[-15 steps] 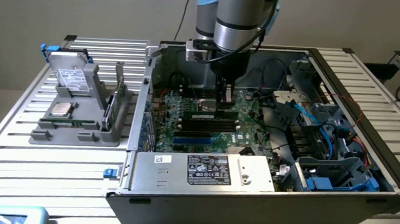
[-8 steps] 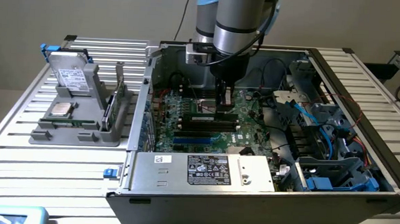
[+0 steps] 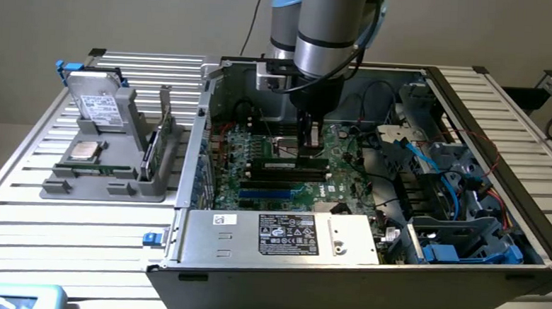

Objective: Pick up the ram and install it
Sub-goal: 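Insert the ram into the slot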

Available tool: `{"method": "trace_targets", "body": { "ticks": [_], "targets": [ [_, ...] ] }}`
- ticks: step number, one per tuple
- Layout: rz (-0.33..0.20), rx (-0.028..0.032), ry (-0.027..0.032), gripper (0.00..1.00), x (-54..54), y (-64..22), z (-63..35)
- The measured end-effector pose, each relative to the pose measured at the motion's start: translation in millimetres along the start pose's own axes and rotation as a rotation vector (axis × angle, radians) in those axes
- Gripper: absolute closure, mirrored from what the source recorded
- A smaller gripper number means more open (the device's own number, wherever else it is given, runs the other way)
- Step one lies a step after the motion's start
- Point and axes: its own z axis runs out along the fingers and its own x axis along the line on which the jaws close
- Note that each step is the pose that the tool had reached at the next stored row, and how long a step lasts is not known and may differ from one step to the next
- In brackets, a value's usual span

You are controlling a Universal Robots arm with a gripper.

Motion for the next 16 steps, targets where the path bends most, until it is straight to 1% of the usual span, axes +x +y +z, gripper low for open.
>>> {"method": "trace_targets", "body": {
  "ticks": [4, 16],
  "targets": [
    [0.000, -0.0001, 0.0014, 0.88, 0.0, 0.0, 1.3],
    [0.000, 0.0002, 0.0018, 0.88, -0.2, 0.0, 4.6]
  ]
}}
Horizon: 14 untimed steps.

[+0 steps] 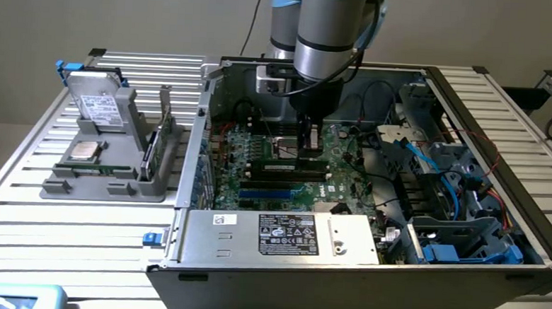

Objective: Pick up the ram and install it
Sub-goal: 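Insert the ram into the slot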

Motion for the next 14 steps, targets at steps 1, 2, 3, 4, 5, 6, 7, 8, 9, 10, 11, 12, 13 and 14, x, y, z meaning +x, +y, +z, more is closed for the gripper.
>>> {"method": "trace_targets", "body": {
  "ticks": [1, 2, 3, 4, 5, 6, 7, 8, 9, 10, 11, 12, 13, 14],
  "targets": [
    [0.000, 0.0001, -0.0001, 0.88, 0.0, 0.0, 0.3],
    [0.000, 0.0000, 0.0000, 0.88, -0.1, 0.0, 0.6],
    [0.000, 0.0000, 0.0001, 0.88, -0.1, 0.0, 0.9],
    [0.000, -0.0001, 0.0001, 0.88, -0.1, 0.0, 1.3],
    [0.000, 0.0000, 0.0000, 0.88, -0.2, 0.0, 1.6],
    [0.000, -0.0001, 0.0001, 0.88, -0.2, 0.2, 2.0],
    [0.000, -0.0002, 0.0002, 0.88, -0.2, 0.5, 2.2],
    [0.000, -0.0002, 0.0003, 0.88, -0.2, 0.6, 2.2],
    [0.000, -0.0001, 0.0004, 0.88, -0.2, 0.6, 2.4],
    [0.000, 0.0000, -0.0001, 0.88, -0.3, 0.7, 2.8],
    [0.000, 0.0000, 0.0000, 0.88, -0.3, 0.7, 3.2],
    [0.000, 0.0000, 0.0000, 0.88, -0.4, 0.7, 3.5],
    [0.000, 0.0000, 0.0000, 0.88, -0.4, 0.8, 3.8],
    [0.000, 0.0000, 0.0001, 0.88, -0.4, 0.8, 4.2]
  ]
}}
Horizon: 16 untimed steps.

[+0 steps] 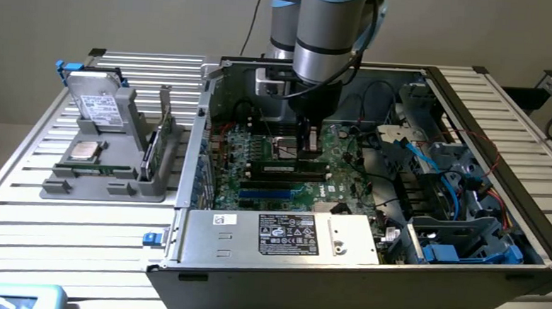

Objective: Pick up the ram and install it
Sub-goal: 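Insert the ram into the slot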

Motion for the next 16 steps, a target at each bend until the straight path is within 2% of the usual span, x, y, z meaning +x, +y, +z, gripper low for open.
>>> {"method": "trace_targets", "body": {
  "ticks": [16],
  "targets": [
    [0.000, 0.0005, 0.0000, 0.88, 0.2, -0.1, 2.2]
  ]
}}
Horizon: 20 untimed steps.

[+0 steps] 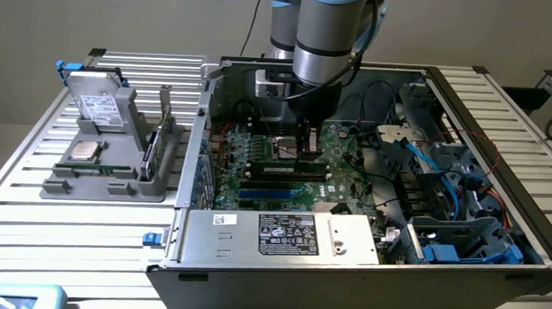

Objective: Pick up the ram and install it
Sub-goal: 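Insert the ram into the slot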

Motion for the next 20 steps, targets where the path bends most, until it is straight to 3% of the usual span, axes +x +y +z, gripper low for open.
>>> {"method": "trace_targets", "body": {
  "ticks": [5, 20],
  "targets": [
    [0.002, 0.0034, 0.0000, 0.88, 0.0, 0.7, 0.3],
    [0.022, 0.0241, -0.0004, 0.88, -0.2, 4.0, 2.5]
  ]
}}
